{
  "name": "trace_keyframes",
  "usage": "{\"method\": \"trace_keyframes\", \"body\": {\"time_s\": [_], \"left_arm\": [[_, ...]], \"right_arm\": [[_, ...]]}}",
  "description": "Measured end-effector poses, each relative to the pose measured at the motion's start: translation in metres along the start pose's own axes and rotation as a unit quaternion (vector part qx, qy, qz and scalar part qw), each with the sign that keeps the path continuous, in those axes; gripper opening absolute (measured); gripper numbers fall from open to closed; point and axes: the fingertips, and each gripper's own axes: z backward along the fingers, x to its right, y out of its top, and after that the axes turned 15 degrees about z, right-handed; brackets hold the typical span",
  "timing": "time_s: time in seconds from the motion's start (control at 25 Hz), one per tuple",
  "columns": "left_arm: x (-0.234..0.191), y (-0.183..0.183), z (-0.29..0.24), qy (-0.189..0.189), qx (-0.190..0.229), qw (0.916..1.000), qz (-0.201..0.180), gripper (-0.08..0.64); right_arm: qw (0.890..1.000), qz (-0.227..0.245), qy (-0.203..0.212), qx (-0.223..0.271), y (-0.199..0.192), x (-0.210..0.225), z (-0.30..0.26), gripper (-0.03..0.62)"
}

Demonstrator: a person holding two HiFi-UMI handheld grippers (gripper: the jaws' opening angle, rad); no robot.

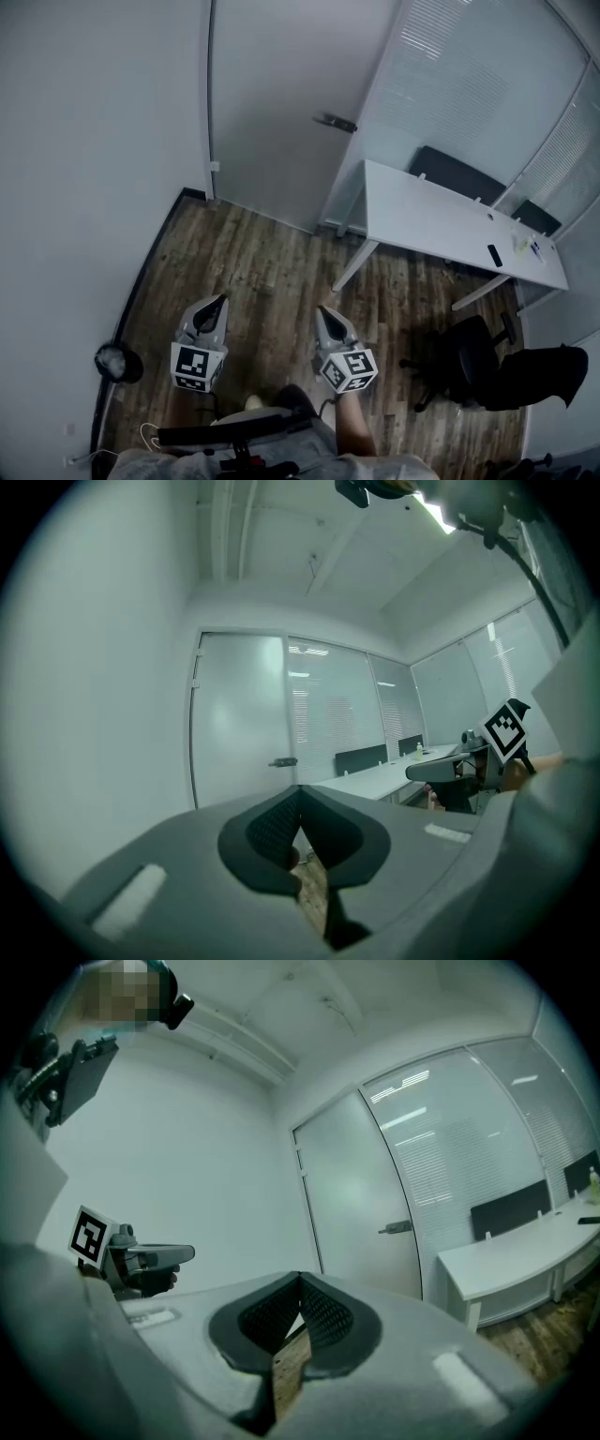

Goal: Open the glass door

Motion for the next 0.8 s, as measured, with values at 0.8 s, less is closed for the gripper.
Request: {"method": "trace_keyframes", "body": {"time_s": [0.8], "left_arm": [[-0.109, 0.016, -0.121, 0.053, 0.001, 0.9986, -0.003, 0.003]], "right_arm": [[0.999, -0.007, 0.037, -0.006, -0.012, 0.051, -0.169, 0.002]]}}
